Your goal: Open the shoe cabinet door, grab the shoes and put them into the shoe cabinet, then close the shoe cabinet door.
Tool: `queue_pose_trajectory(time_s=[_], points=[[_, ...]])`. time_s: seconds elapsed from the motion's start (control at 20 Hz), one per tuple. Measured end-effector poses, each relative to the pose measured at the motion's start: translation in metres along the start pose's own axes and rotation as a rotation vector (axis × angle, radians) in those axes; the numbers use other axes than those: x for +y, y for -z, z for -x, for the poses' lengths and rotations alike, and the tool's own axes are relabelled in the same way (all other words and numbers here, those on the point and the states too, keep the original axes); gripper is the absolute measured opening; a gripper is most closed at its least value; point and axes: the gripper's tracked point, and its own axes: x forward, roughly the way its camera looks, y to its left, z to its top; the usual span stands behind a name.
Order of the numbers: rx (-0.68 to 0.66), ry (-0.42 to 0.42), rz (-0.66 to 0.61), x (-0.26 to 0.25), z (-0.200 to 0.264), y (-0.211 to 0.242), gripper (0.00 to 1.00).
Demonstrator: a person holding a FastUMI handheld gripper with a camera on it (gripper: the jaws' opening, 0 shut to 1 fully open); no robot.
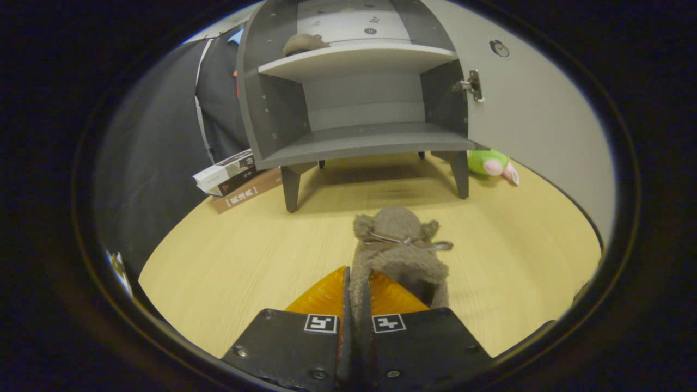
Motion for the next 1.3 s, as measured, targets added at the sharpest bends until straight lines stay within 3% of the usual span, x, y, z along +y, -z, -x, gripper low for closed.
queue_pose_trajectory(time_s=[0.7, 1.3], points=[[-0.277, -0.045, 0.055, 0.006, 0.126, -0.143, 0.10], [-0.520, 0.013, 0.175, 0.015, 0.237, -0.292, 0.10]])
